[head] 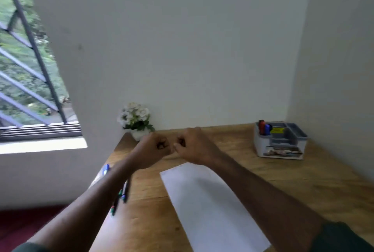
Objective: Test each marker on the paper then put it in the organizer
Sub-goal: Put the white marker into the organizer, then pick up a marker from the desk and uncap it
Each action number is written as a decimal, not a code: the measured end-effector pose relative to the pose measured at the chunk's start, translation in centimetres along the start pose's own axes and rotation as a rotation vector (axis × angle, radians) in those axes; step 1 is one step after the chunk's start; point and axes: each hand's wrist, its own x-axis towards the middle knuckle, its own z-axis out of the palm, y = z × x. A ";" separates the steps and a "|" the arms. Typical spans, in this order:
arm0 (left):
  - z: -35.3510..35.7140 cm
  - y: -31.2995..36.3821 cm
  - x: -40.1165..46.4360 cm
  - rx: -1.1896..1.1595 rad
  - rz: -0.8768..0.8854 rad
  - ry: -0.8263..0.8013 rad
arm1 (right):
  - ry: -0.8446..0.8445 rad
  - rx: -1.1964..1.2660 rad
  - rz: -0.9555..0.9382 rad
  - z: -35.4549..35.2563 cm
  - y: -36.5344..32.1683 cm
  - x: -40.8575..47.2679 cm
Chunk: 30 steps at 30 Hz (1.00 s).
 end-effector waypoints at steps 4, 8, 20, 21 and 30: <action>-3.4 -5.6 -4.3 0.042 -0.131 0.113 | -0.170 0.055 -0.031 5.1 -4.4 0.4; -5.5 -8.1 -8.0 0.098 -0.275 0.225 | -0.255 0.091 -0.059 8.7 -8.1 0.4; -4.8 -10.4 -10.6 0.099 -0.445 0.170 | -0.380 0.024 0.030 11.4 -9.7 0.8; -4.6 -10.2 -10.4 0.090 -0.436 0.173 | -0.386 0.021 0.046 11.3 -9.5 0.8; -4.3 -9.8 -10.0 0.047 -0.438 0.202 | -0.349 -0.022 0.217 10.9 -9.3 0.9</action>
